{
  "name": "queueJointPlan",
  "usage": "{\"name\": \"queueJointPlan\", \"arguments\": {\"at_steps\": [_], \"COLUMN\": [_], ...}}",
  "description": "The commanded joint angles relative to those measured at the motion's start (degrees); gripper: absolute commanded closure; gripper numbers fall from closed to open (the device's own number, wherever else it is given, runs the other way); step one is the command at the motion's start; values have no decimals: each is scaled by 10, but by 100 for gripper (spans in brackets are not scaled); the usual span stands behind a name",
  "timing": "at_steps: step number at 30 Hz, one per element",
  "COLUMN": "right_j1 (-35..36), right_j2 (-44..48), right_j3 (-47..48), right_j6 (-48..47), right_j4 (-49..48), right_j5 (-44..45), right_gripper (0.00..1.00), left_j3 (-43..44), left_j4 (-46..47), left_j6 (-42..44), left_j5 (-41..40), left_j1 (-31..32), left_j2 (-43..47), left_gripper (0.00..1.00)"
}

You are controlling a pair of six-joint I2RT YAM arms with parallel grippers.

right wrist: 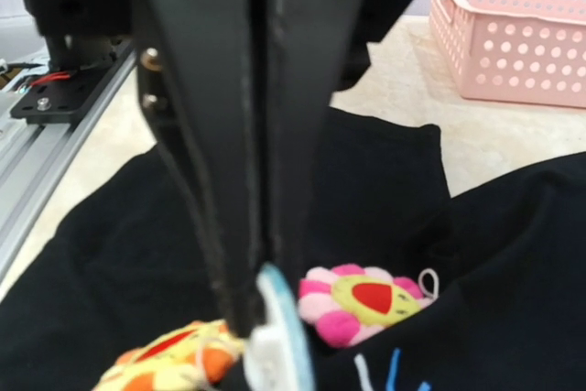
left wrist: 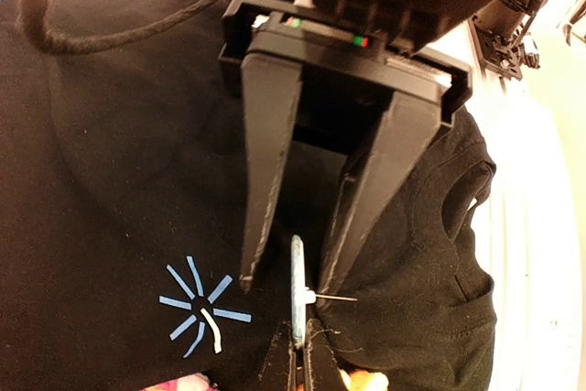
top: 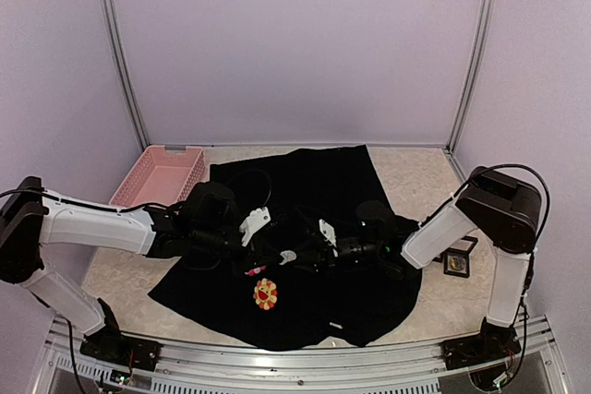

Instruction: Pin the brooch onto the clothing

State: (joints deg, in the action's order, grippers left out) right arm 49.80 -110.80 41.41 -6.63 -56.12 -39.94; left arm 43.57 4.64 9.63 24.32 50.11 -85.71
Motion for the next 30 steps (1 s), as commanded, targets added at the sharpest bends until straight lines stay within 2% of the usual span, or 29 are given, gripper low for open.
{"name": "queueJointPlan", "arguments": {"at_steps": [1,10,23,30], "right_j1": [-5,-16,-27,-41], "right_j2": [-16,-13,-24,-31], "right_j3": [22,37,104,126], "right_j6": [-8,21,64,135], "right_j4": [18,16,113,135], "right_j5": [-8,-28,-44,-43], "right_gripper": [75,80,79,79], "left_j3": [1,4,15,17], "left_j4": [16,4,-17,-21], "left_j6": [16,31,57,61], "left_j5": [24,25,7,5], "left_j1": [1,8,32,37], "left_j2": [16,14,3,0], "left_gripper": [100,100,100,100]}}
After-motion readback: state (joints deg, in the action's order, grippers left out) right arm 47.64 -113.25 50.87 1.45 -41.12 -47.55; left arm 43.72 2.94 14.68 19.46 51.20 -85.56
